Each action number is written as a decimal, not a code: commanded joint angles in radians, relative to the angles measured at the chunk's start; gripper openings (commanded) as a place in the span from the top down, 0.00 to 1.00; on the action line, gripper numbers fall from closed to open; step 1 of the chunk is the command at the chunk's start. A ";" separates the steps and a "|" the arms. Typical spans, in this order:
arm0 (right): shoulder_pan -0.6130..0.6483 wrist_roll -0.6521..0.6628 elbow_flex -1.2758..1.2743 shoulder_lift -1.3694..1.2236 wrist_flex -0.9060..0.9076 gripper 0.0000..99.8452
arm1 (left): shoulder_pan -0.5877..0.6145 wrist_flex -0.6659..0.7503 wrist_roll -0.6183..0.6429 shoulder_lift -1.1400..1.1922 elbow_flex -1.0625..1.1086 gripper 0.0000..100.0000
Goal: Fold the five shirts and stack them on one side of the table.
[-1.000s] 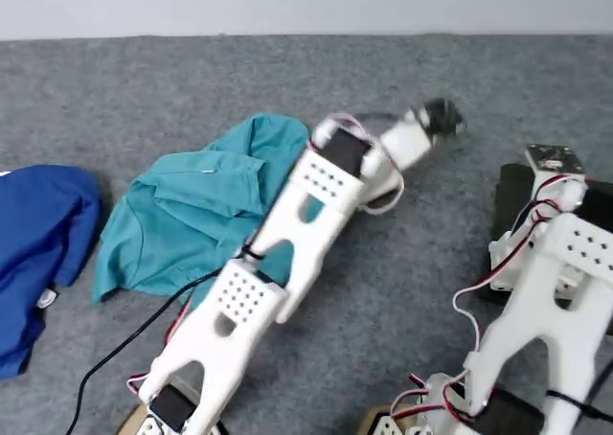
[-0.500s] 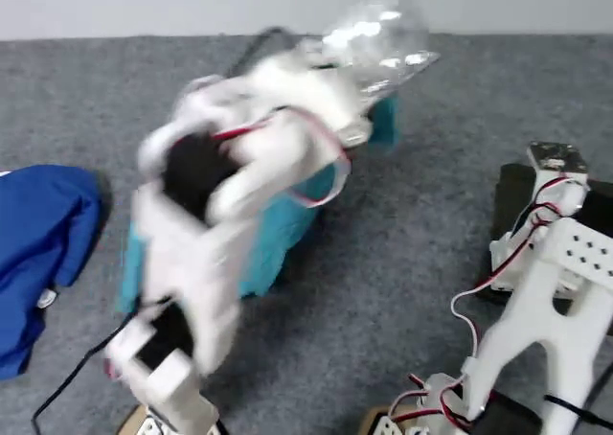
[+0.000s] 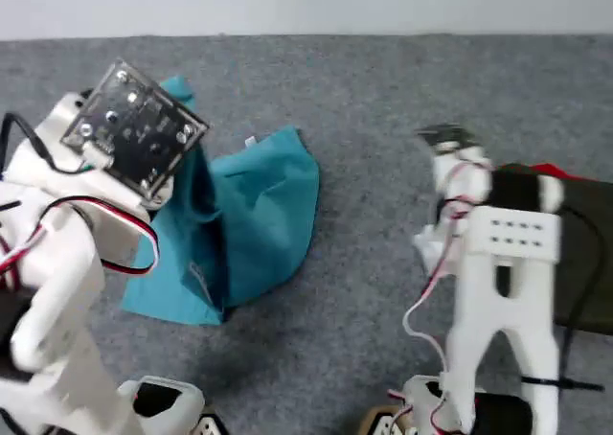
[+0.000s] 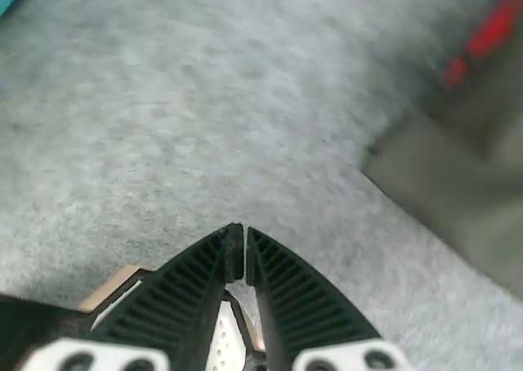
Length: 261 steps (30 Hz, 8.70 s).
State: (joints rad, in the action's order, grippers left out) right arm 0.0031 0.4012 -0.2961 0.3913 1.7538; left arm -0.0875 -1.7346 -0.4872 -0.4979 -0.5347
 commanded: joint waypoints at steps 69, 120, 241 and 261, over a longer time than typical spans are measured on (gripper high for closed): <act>0.908 -0.183 0.876 -1.030 -0.217 0.93 | 1.054 0.939 -0.028 -0.086 1.394 0.99; 0.906 -0.279 0.867 -1.127 -0.062 0.99 | 1.048 0.941 -0.028 -0.086 1.394 0.99; 0.064 0.500 0.667 -0.639 -0.743 0.99 | 0.269 0.623 -0.192 0.578 0.317 0.99; 0.016 0.453 0.667 -0.564 -0.035 0.99 | 0.250 -0.021 -0.227 0.275 0.538 0.99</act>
State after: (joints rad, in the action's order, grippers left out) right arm 0.0522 0.8646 0.3606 -0.2409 1.6602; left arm 0.1703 -1.7208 -0.6989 -0.1158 -0.0944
